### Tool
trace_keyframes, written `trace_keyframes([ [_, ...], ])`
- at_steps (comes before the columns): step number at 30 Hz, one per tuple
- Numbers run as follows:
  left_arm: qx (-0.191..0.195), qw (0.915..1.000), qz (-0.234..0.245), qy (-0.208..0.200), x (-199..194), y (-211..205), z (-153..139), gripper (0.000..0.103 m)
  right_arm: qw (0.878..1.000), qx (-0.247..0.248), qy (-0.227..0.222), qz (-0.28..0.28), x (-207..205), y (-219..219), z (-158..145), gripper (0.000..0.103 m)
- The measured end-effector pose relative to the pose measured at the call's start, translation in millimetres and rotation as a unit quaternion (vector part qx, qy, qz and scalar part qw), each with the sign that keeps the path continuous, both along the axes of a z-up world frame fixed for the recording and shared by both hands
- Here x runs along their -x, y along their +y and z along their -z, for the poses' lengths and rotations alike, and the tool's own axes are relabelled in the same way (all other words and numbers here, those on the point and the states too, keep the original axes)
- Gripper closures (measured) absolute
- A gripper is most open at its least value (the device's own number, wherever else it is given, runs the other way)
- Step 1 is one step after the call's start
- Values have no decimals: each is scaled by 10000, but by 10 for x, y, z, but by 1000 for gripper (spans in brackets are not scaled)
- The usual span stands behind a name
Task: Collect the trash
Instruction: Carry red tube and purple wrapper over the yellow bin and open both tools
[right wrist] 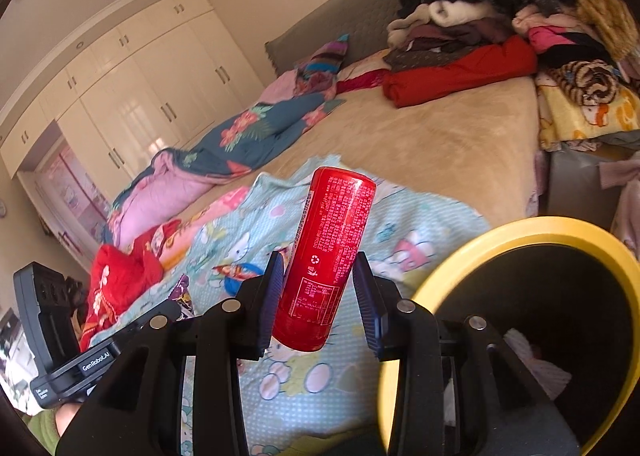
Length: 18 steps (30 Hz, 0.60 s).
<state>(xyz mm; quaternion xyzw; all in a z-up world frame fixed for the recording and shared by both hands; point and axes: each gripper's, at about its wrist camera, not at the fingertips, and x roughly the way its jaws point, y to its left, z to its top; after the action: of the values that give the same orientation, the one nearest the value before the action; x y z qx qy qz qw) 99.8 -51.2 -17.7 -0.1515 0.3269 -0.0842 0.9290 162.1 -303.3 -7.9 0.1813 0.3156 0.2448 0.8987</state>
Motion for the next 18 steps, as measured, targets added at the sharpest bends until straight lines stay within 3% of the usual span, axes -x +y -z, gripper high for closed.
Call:
trace_keyframes([
  [18,-110,9961,867,-146,-99,-882,-64,88,9965,417,59,719,93,-741,51,69],
])
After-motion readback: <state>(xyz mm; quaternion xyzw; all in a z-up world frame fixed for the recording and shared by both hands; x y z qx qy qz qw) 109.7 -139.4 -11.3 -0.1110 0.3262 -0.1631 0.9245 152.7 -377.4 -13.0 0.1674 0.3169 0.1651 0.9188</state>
